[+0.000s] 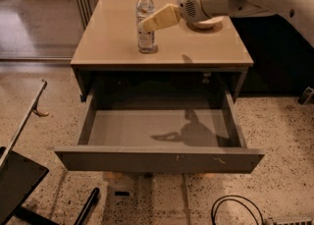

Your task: Place blue plastic bottle into top drawer

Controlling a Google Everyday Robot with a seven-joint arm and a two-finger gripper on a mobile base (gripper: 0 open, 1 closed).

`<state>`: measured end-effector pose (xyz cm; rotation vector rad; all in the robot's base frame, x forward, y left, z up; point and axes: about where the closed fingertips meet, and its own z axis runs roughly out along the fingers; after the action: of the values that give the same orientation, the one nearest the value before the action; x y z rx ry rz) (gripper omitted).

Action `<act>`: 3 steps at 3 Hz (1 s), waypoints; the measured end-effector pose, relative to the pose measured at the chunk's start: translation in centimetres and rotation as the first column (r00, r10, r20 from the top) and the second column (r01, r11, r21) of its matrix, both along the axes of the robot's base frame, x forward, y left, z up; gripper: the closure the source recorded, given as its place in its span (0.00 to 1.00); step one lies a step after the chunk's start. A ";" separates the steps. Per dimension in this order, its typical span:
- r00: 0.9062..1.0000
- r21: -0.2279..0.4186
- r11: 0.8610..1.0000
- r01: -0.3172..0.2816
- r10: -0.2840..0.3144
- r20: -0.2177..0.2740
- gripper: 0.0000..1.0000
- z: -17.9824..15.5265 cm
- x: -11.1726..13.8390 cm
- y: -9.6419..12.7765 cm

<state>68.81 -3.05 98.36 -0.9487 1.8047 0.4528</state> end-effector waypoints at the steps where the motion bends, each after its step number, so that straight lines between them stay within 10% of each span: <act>1: 1.000 0.021 0.999 -0.031 0.031 0.004 0.00 -0.8 3.8 2.5; 3: 0.996 0.011 0.996 -0.083 0.084 -0.018 0.00 -2.2 9.3 7.1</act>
Offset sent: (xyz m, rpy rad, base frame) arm 0.1069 0.0716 -0.0219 0.0123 0.0047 0.0854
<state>78.09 4.06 96.12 -1.0190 1.7824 0.5235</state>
